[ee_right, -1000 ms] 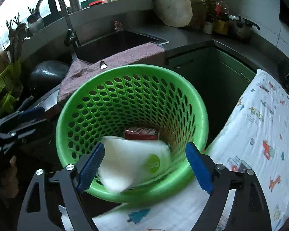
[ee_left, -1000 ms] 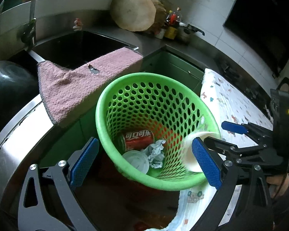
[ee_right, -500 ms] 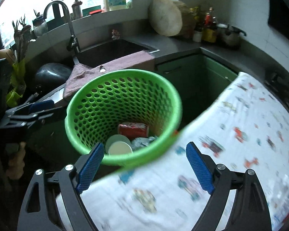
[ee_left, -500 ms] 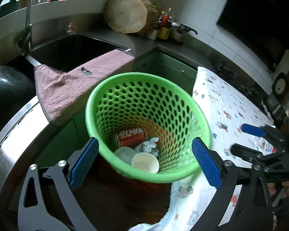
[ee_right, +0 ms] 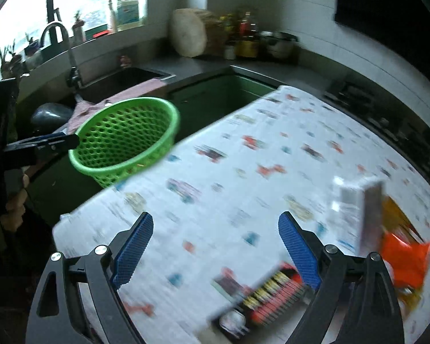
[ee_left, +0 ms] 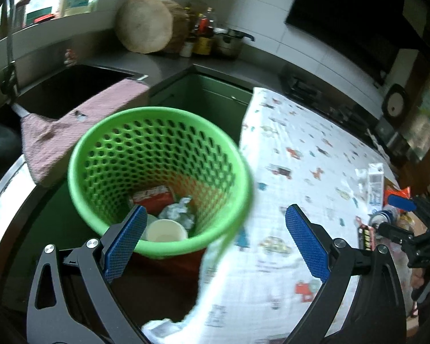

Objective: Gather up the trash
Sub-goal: 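Move both grippers back toward the remaining trash on the table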

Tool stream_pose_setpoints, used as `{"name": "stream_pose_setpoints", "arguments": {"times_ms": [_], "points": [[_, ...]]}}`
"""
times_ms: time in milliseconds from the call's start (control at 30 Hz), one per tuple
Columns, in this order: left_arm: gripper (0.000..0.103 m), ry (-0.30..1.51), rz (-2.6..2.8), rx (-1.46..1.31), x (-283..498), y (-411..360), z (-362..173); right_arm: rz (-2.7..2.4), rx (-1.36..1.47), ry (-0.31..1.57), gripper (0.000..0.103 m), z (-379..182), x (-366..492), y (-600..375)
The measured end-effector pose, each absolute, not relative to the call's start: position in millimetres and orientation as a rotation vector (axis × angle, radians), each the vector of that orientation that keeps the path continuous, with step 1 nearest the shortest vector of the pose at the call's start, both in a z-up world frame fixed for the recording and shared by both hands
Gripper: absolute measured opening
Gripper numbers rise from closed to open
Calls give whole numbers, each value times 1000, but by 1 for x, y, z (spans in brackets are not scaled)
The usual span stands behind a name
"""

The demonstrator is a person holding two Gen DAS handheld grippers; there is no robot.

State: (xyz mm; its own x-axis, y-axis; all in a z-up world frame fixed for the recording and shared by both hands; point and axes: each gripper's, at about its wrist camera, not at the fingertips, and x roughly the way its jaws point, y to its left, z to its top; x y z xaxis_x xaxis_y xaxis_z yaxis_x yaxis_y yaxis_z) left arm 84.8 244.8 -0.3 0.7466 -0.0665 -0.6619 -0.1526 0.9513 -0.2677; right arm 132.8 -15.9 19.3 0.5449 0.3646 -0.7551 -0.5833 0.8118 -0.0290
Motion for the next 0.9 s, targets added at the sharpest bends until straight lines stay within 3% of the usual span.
{"name": "stream_pose_setpoints", "arguments": {"times_ms": [400, 900], "points": [[96, 770, -63, -246, 97, 162, 3, 517, -330, 853, 86, 31, 116, -128], [96, 871, -300, -126, 100, 36, -9, 568, -491, 844, 89, 41, 86, -196]]}}
